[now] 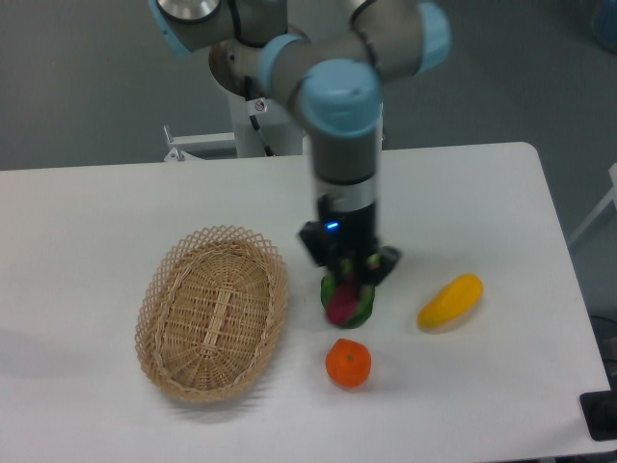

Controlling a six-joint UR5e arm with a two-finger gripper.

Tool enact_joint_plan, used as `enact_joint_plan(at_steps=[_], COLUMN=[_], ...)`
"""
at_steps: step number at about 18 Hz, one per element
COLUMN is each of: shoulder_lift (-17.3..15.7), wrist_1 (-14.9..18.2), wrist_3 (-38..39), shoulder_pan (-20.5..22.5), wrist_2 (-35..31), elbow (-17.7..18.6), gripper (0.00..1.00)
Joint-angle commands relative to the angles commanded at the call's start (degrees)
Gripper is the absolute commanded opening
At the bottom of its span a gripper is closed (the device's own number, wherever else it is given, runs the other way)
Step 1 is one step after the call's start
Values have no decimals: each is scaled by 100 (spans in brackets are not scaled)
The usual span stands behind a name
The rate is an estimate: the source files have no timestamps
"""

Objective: Pick up the sweet potato from the basket
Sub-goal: 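Lift the sweet potato out of the basket and carry it sideways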

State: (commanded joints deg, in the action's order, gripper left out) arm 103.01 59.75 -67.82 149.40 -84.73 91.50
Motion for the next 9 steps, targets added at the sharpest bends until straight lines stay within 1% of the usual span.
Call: enact_joint_plan(at_steps=[2, 4, 6, 9], shoulder_lift=[0, 0, 9, 61], wrist_1=[141, 177, 177, 168], wrist_3=[-440, -862, -1153, -1242], shoulder_pan=[369, 625, 792, 837], wrist_2=[114, 167, 194, 194], elbow=[-62, -62, -71, -115], gripper=[33, 33, 33, 33])
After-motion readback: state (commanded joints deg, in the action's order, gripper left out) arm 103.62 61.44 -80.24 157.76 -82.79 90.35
